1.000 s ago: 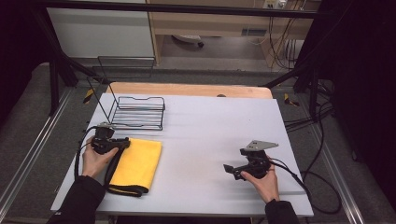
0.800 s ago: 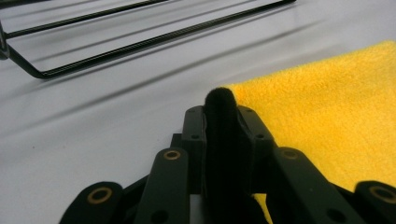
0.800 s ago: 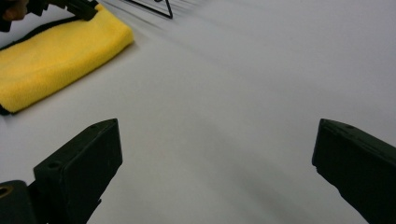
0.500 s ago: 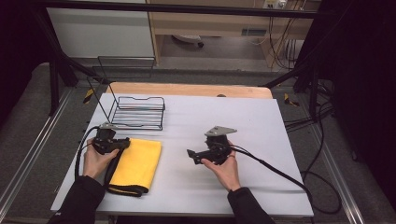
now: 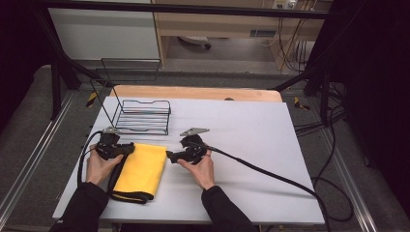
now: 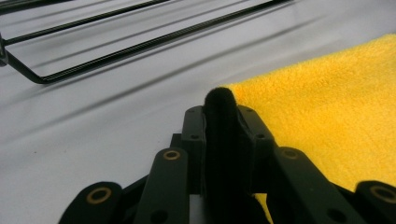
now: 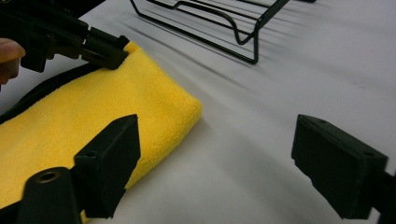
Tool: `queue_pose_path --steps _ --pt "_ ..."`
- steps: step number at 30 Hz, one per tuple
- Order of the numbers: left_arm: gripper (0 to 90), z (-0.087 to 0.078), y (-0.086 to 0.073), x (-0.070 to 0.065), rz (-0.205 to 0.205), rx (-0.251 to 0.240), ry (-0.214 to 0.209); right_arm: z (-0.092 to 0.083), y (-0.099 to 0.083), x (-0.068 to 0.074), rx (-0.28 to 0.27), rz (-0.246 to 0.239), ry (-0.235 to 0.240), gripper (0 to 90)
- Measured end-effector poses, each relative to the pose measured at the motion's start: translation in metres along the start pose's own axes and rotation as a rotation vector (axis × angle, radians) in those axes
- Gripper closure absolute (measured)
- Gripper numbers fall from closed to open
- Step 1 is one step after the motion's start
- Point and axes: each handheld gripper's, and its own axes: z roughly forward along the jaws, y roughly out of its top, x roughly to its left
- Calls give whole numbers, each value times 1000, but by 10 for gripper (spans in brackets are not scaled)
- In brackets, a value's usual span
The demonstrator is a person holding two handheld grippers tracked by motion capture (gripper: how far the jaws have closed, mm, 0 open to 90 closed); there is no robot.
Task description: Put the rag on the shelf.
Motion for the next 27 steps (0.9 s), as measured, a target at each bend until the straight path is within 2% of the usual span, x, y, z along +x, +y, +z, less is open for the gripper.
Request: queue_pose_path --steps 2,4,9,17,19,23,27 --pt "741 0 0 0 -3 -2 -1 9 0 3 5 22 8 214" --pt "739 0 0 0 0 -3 -1 17 1 6 16 10 -4 256" --pt "739 0 0 0 7 -1 4 29 6 12 33 16 3 369" --pt "739 0 -1 0 6 -4 -1 49 8 17 83 12 -21 562" --pt "739 0 -1 0 10 -4 -1 51 8 17 84 7 -21 582" --pt "739 0 -1 1 11 -5 -7 53 8 17 108 49 0 665" --pt "742 0 -1 2 7 -7 -12 53 9 16 125 84 4 684"
